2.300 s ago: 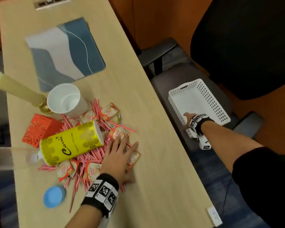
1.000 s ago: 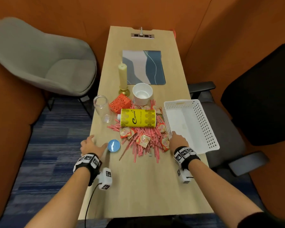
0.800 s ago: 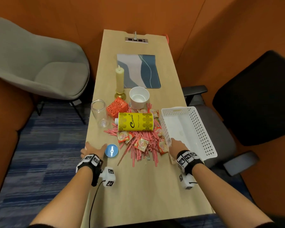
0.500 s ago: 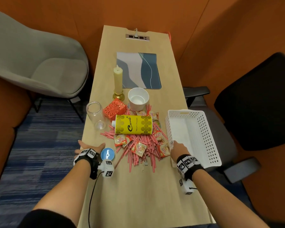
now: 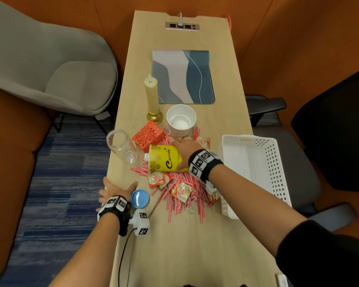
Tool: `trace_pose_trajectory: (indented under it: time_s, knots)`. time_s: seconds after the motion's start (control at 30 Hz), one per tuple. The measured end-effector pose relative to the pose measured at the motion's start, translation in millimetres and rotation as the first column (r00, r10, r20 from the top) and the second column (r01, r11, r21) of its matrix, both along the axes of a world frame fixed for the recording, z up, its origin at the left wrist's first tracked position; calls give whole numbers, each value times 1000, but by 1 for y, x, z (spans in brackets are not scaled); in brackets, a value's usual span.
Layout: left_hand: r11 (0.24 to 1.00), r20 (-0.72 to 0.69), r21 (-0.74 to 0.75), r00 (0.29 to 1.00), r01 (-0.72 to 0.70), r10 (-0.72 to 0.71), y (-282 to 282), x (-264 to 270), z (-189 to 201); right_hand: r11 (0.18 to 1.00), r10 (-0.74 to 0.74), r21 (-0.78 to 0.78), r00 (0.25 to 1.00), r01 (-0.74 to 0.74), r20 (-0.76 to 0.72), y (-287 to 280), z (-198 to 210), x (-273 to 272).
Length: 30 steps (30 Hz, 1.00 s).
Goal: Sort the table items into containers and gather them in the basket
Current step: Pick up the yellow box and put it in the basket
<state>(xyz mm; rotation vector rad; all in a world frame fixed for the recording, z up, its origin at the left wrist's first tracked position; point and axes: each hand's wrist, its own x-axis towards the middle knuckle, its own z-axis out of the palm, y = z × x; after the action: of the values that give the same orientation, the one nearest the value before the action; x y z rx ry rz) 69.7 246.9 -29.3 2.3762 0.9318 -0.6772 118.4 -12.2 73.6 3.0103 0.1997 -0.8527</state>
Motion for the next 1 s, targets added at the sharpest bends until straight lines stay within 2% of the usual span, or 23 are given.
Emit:
trace_pose_trajectory:
  time_s: [0.07, 0.17, 0.23, 0.3, 0.37, 0.43, 0.53, 0.6, 0.7, 0.77, 0.83, 0.93, 1.0]
  knots:
    - [1000, -26, 2, 1000, 15, -15, 0, 4, 1, 1000, 0, -5, 1000, 0, -22, 3, -3, 1]
    - [999, -56, 10, 998, 30, -29, 1, 6, -1, 989, -29, 145, 999, 22, 46, 1, -2, -13]
    - [998, -29, 47, 998, 51, -50, -1, 0, -2, 953, -129, 289, 986, 93, 108, -8, 0, -29]
    - [992, 26, 82, 995, 94, -96, -6, -6, -3, 854, -327, 470, 933, 221, 154, -21, 16, -50]
    - [987, 73, 79, 987, 138, -144, -11, -12, -2, 666, -564, 660, 813, 347, 141, -40, 34, -72]
    - [985, 94, 61, 981, 163, -169, -11, -13, -1, 497, -737, 765, 665, 411, 121, -62, 52, -92]
    - [981, 85, 39, 978, 189, -192, -7, -13, -2, 298, -915, 812, 393, 502, 92, -108, 45, -118]
    - [978, 79, 44, 975, 203, -206, -7, -12, -1, 218, -960, 771, 273, 598, 60, -141, 23, -131]
    - [972, 68, 32, 969, 234, -236, -7, -13, 0, 205, -961, 583, 276, 787, -35, -166, -15, -149]
    - [965, 66, 30, 963, 261, -262, -6, -15, -3, 257, -935, 432, 335, 865, -114, -165, -33, -162]
    - [957, 80, 41, 954, 287, -289, -3, -16, -5, 327, -892, 344, 408, 880, -195, -160, -46, -171]
    - [941, 113, 47, 934, 335, -338, -3, -16, -6, 298, -851, 300, 395, 906, -346, -162, -70, -179]
    - [940, 115, 52, 933, 338, -342, -3, -15, -5, 346, -810, 282, 437, 895, -393, -172, -82, -178]
